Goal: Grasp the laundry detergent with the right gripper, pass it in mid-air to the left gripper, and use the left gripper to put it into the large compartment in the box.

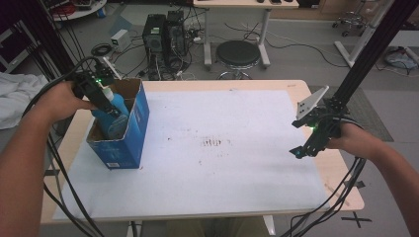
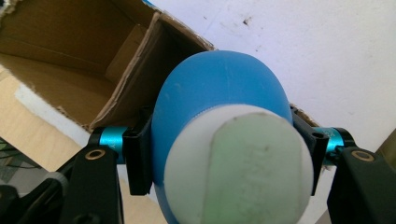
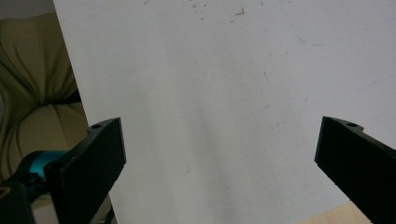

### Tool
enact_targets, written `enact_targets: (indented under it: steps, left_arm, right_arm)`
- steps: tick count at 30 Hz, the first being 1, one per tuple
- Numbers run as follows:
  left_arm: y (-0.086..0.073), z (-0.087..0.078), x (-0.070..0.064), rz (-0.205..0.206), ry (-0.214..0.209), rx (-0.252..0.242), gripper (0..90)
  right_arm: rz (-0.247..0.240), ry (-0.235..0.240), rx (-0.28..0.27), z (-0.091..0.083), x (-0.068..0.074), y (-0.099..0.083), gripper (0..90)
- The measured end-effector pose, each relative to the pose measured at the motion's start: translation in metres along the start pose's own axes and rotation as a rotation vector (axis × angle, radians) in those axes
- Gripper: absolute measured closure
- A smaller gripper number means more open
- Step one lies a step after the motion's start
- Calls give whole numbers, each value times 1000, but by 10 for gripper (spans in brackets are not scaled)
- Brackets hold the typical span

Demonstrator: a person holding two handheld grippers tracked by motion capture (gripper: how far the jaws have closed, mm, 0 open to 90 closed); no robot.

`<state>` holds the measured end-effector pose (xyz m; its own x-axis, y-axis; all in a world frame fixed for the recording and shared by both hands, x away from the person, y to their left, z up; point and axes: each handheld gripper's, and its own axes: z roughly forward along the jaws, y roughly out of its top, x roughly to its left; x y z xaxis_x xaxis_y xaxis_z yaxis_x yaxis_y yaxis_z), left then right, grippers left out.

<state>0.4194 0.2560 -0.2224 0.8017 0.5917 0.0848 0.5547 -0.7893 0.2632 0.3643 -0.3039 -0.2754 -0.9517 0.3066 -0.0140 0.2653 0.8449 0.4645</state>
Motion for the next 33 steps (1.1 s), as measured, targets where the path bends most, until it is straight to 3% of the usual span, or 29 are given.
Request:
enact_targets:
  steps: [12, 22, 24, 33]
  left_arm:
    - [-8, 33, 2, 0, -20, 30, 382]
    - [-11, 55, 0, 15, -39, 90, 381]
    - [-11, 56, 1, 8, -40, 71, 381]
    - [-9, 57, 2, 0, -40, 88, 378]
  right_arm:
    - [0, 6, -2, 3, 2, -2, 10]
    - [4, 6, -5, 2, 3, -4, 10]
    - [4, 6, -5, 2, 3, -4, 10]
    - [2, 7, -13, 2, 4, -4, 10]
